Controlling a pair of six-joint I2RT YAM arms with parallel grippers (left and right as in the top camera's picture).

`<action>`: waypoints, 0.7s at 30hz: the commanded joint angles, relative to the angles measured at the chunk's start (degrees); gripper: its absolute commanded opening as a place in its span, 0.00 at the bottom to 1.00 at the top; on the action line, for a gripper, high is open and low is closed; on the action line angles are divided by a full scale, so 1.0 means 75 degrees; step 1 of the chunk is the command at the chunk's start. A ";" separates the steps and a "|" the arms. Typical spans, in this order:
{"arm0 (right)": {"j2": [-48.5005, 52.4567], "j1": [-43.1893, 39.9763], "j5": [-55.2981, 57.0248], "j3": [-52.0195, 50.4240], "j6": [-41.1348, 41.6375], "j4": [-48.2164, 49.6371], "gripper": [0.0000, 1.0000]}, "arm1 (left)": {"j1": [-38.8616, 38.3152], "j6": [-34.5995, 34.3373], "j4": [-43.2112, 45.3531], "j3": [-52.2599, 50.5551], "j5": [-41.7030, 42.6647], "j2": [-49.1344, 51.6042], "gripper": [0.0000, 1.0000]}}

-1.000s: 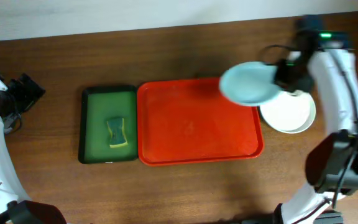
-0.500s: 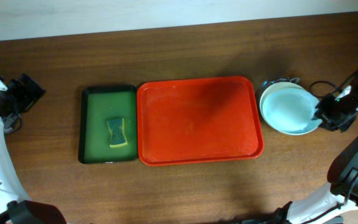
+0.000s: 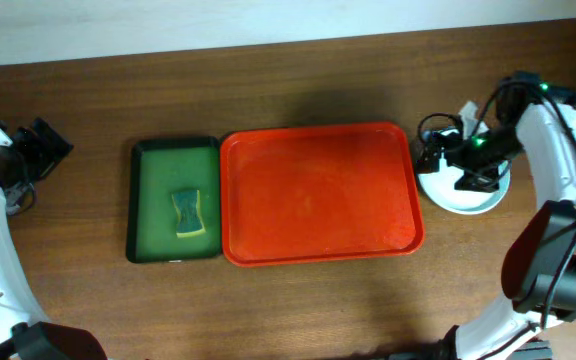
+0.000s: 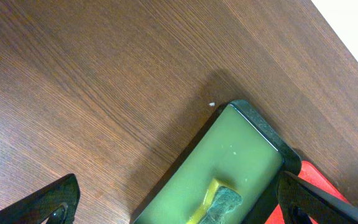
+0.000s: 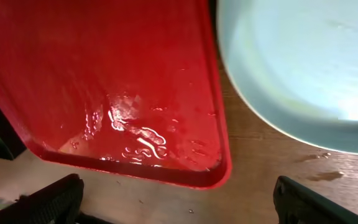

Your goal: Clean dirty plates on tray and stack at the side

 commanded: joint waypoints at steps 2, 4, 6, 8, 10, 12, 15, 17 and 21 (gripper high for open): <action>-0.0114 0.0189 -0.0035 0.0122 -0.0102 0.0000 0.98 | 0.0020 -0.0102 -0.0009 0.0140 0.0079 -0.0111 0.99; -0.0114 0.0181 -0.0035 0.0125 -0.0102 0.0000 0.98 | 0.0020 -0.0102 -0.0009 0.0140 0.0079 -0.0111 0.99; -0.0114 0.0181 -0.0035 0.0122 -0.0102 0.0000 0.98 | 0.0020 -0.0102 -0.0006 0.0140 0.0079 -0.0111 0.99; -0.0114 0.0181 -0.0035 0.0125 -0.0102 0.0000 0.98 | 0.0020 -0.0102 -0.0009 0.0140 0.0079 -0.0111 0.99; -0.0058 0.0181 -0.0032 0.0122 -0.0105 0.0003 0.98 | 0.0020 -0.0102 -0.0009 0.0140 0.0079 -0.0111 0.99; -0.0134 0.0189 -0.0035 0.0122 -0.0102 0.0003 0.98 | 0.0020 -0.0102 -0.0009 0.0140 0.0079 -0.0111 0.99; -0.0874 0.0475 0.0052 0.0122 -0.0102 0.0003 0.98 | 0.0020 -0.0102 -0.0006 0.0140 0.0079 -0.0111 0.99; -0.1603 0.0927 0.0108 0.0122 -0.0102 0.0000 0.98 | 0.0020 -0.0102 -0.0006 0.0140 0.0079 -0.0111 0.99; -0.3541 0.2460 0.0108 0.0122 -0.0102 0.0000 0.98 | 0.0020 -0.0102 -0.0006 0.0140 0.0079 -0.0111 0.99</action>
